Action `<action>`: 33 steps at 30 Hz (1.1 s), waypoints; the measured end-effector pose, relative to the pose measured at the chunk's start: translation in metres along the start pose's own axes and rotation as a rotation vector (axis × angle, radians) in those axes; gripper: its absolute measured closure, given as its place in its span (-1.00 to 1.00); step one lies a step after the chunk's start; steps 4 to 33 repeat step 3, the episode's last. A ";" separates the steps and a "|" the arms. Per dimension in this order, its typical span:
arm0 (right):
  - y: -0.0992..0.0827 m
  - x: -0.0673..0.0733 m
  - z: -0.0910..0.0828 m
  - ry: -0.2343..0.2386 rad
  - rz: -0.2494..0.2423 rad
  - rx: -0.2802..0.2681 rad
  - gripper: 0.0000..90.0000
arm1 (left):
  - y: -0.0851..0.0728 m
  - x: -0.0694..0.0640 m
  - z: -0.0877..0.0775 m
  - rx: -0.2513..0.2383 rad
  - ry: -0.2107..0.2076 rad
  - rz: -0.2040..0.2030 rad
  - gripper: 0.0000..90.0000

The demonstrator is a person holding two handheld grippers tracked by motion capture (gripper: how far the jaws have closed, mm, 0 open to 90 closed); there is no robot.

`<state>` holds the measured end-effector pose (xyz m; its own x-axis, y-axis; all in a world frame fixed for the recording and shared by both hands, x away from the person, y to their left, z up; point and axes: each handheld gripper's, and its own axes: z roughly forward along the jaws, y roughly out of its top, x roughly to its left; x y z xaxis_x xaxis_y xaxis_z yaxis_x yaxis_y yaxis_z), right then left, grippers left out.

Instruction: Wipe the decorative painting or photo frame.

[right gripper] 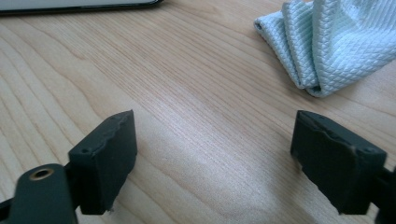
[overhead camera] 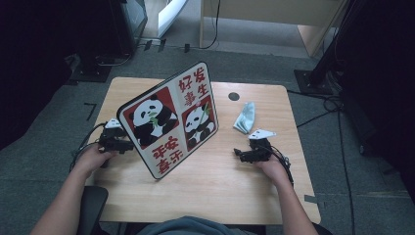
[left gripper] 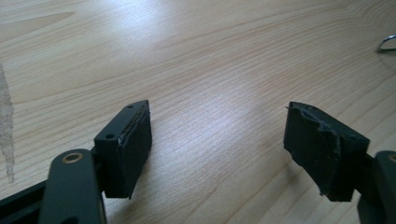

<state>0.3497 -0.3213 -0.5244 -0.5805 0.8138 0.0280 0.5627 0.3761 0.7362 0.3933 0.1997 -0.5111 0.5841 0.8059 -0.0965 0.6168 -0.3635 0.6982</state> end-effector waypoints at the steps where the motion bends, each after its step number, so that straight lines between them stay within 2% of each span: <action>1: 0.000 0.000 0.000 -0.004 0.003 0.002 -0.72 | 0.000 -0.001 0.000 -0.001 -0.002 -0.001 -0.51; 3: 0.000 0.001 0.000 -0.014 0.015 0.005 -0.76 | 0.000 -0.001 0.000 0.003 0.000 0.009 -0.51; 33: 0.000 0.001 0.000 -0.014 0.015 0.005 -0.76 | 0.000 -0.001 0.000 0.003 0.000 0.009 -0.51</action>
